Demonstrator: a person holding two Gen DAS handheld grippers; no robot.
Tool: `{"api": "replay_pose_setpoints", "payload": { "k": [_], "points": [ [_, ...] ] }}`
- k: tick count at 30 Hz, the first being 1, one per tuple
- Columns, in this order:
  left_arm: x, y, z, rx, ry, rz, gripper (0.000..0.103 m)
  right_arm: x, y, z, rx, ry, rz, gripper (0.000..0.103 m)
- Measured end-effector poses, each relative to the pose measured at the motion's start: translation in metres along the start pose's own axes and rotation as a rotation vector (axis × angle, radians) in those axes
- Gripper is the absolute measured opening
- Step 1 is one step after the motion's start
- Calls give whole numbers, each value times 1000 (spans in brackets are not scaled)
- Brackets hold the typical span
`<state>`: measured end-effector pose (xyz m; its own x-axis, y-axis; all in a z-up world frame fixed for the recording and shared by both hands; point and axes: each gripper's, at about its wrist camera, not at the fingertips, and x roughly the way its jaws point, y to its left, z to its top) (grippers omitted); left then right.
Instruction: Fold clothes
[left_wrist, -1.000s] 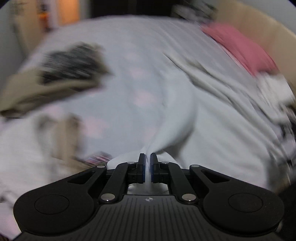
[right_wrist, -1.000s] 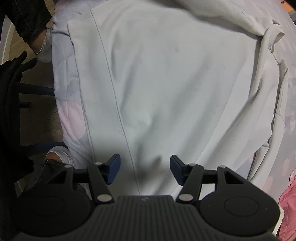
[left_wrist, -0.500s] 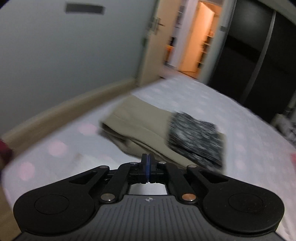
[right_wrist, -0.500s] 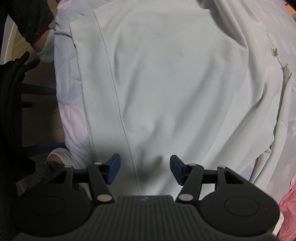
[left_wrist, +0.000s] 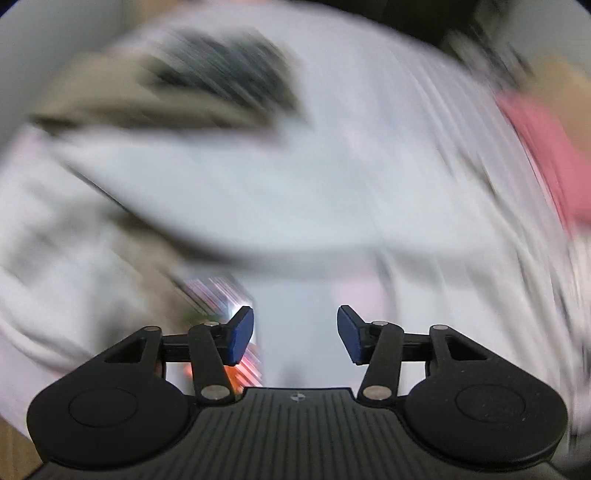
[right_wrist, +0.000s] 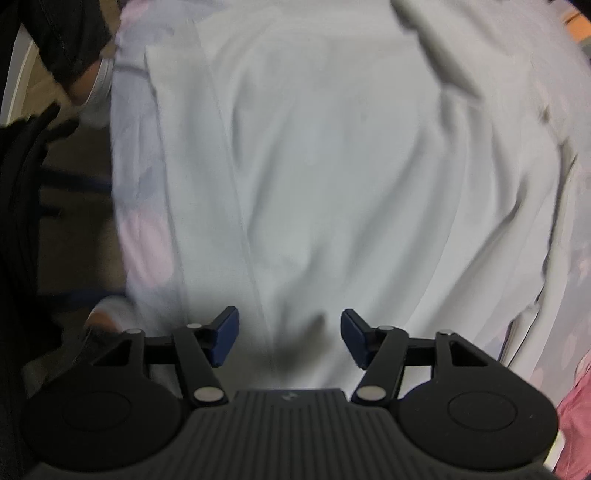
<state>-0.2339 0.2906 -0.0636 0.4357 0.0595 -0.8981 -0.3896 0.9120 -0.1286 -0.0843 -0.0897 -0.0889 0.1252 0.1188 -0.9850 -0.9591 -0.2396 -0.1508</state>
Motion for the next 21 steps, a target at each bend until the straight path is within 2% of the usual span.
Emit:
{"api": "replay_pose_setpoints", "payload": {
  "k": [4, 6, 8, 10, 14, 17, 21],
  "points": [
    [50, -88, -72, 266, 187, -104, 46, -2, 11, 8, 10, -116, -41, 70],
    [63, -113, -98, 337, 243, -143, 46, -2, 23, 10, -27, -146, -38, 71],
    [73, -125, -117, 376, 295, -121, 46, 1, 34, 10, -70, -143, -18, 71],
    [80, -124, -125, 365, 314, -93, 46, 5, 39, 8, -95, -119, -1, 72],
    [80, -111, -131, 265, 311, -136, 46, 11, 43, 2, -119, -72, 10, 72],
    [86, -111, -124, 227, 305, -141, 46, 15, 36, -3, -102, -50, -8, 72],
    [98, -119, -116, 210, 315, -161, 46, 13, 33, -1, -95, -63, -12, 73]
  ]
}}
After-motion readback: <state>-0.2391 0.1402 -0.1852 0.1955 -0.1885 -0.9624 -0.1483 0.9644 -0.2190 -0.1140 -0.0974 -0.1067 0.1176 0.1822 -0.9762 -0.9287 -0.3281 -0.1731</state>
